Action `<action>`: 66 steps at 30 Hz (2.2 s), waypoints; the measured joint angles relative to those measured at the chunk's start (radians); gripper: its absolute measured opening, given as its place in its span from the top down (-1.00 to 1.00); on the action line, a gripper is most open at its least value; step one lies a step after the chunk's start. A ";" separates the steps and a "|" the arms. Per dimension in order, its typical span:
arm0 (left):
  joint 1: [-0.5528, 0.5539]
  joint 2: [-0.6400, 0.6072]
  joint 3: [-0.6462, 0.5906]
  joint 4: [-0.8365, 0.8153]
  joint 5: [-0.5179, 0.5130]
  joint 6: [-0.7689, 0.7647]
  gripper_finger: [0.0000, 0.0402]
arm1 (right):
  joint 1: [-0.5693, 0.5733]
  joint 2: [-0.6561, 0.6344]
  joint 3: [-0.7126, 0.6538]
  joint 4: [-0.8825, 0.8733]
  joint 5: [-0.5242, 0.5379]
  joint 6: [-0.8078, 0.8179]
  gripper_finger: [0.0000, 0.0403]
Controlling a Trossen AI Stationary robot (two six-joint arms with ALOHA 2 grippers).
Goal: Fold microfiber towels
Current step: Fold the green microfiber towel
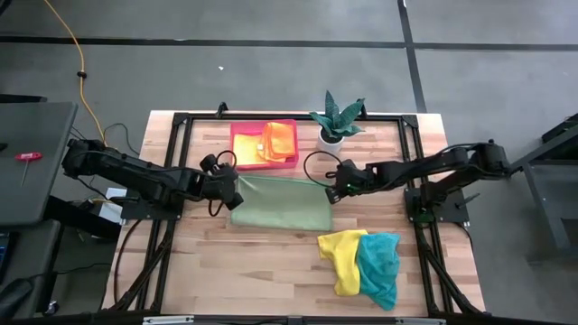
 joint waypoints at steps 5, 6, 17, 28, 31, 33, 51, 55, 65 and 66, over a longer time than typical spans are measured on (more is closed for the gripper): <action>0.001 0.000 0.000 0.004 0.006 0.013 0.98 | 0.000 0.036 0.000 0.011 0.058 0.017 1.00; 0.000 0.000 0.000 0.005 0.006 0.013 0.97 | 0.000 0.039 0.000 0.010 0.061 0.017 1.00; 0.001 0.000 -0.002 -0.006 -0.025 0.006 0.81 | 0.000 0.039 -0.003 0.001 0.082 0.035 0.99; 0.045 -0.012 0.024 -0.023 -0.017 0.026 0.45 | -0.046 0.036 0.012 0.035 0.063 0.007 0.49; 0.061 -0.034 0.043 -0.023 0.011 0.082 0.36 | -0.061 0.036 0.052 0.019 0.056 -0.073 0.31; 0.073 -0.050 0.057 -0.017 0.037 0.100 0.30 | -0.073 0.035 0.086 -0.006 0.055 -0.132 0.21; 0.108 -0.113 -0.070 0.113 0.306 -0.420 0.05 | -0.063 -0.106 0.074 -0.220 -0.064 -0.315 0.04; 0.109 -0.113 -0.130 0.110 0.311 -0.603 0.05 | -0.058 -0.189 0.001 -0.171 -0.071 -0.226 0.04; 0.110 -0.050 -0.208 0.175 0.350 -0.729 0.05 | -0.058 -0.239 -0.045 -0.121 -0.066 -0.167 0.04; 0.110 -0.041 -0.211 0.199 0.362 -0.729 0.05 | -0.058 -0.238 -0.045 -0.117 -0.066 -0.167 0.04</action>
